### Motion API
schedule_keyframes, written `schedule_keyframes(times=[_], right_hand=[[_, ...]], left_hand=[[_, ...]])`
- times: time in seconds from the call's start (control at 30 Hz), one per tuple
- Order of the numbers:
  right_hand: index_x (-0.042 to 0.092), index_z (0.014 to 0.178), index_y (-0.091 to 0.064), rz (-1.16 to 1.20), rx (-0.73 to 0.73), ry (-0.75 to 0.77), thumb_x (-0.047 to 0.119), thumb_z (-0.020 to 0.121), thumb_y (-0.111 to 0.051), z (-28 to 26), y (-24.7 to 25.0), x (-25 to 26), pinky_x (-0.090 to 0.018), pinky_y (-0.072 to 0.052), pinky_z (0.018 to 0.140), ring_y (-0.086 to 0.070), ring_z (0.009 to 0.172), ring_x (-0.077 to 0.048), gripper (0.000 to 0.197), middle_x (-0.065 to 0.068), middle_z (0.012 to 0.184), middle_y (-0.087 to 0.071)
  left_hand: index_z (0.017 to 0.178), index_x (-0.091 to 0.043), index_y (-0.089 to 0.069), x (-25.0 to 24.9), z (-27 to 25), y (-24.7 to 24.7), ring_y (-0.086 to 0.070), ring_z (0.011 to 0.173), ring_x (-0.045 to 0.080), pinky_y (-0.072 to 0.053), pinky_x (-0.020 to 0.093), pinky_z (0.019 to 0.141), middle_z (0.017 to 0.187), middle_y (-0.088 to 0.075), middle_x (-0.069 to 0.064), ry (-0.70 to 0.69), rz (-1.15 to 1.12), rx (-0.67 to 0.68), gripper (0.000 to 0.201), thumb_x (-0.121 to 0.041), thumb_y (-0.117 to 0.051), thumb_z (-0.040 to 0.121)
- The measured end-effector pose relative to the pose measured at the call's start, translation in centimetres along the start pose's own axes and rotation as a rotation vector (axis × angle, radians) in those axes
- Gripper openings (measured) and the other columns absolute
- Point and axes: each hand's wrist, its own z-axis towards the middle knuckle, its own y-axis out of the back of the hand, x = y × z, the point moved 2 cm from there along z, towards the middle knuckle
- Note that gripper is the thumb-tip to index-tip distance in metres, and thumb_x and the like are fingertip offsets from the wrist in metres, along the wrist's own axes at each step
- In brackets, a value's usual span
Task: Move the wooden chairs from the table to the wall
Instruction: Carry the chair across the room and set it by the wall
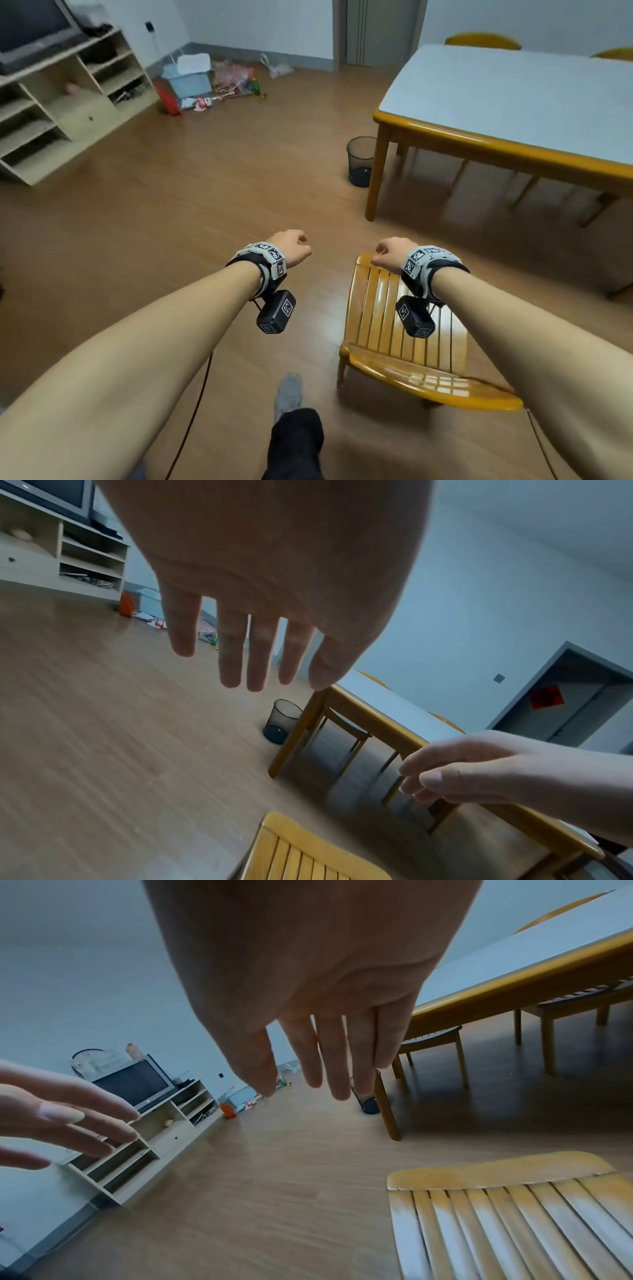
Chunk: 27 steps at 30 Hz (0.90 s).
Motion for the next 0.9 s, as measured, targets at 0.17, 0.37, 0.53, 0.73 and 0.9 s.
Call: schedule_keyframes(times=[0.17,0.37,0.53,0.73,0.9], right_hand=[[0.014,0.129,-0.065,0.032,-0.046,-0.032,0.041,0.091,-0.06,7.8,2.4,5.5,-0.036,-0.053,0.091,-0.064,0.108,-0.029,0.046,-0.009,0.124,-0.067],[0.014,0.131,-0.063,0.025,-0.063,-0.047,0.039,0.092,-0.06,17.1,8.5,13.3,-0.035,-0.052,0.091,-0.063,0.111,-0.029,0.047,-0.009,0.127,-0.067],[0.013,0.13,-0.064,0.029,-0.103,-0.044,0.035,0.094,-0.059,23.7,14.0,17.6,-0.036,-0.052,0.092,-0.064,0.111,-0.03,0.042,-0.011,0.123,-0.067],[0.014,0.134,-0.063,-0.018,-0.072,-0.085,0.039,0.093,-0.059,34.0,18.4,17.9,-0.04,-0.054,0.096,-0.064,0.113,-0.029,0.047,-0.01,0.128,-0.066],[0.011,0.128,-0.066,-0.013,-0.085,-0.082,0.038,0.09,-0.06,46.3,23.5,17.3,-0.04,-0.054,0.095,-0.065,0.111,-0.031,0.047,-0.012,0.125,-0.068]], left_hand=[[0.14,-0.019,-0.054,4.7,7.7,5.4,-0.055,0.125,0.027,-0.044,0.039,0.105,0.141,-0.058,0.004,-0.015,0.038,-0.001,0.049,-0.035,-0.053,0.094],[0.141,-0.022,-0.053,9.4,17.1,14.0,-0.054,0.126,0.029,-0.045,0.035,0.102,0.141,-0.057,0.005,-0.05,0.097,-0.018,0.05,-0.035,-0.052,0.093],[0.138,-0.023,-0.056,11.5,24.6,19.6,-0.057,0.12,0.031,-0.047,0.035,0.096,0.137,-0.059,0.007,-0.03,0.107,-0.023,0.049,-0.036,-0.052,0.091],[0.137,-0.023,-0.056,11.0,34.9,24.1,-0.058,0.119,0.032,-0.048,0.037,0.097,0.136,-0.06,0.008,-0.055,0.119,-0.011,0.048,-0.036,-0.052,0.09],[0.134,-0.023,-0.059,9.7,46.5,29.0,-0.058,0.118,0.032,-0.048,0.036,0.096,0.134,-0.061,0.008,-0.058,0.161,-0.022,0.046,-0.036,-0.053,0.09]])
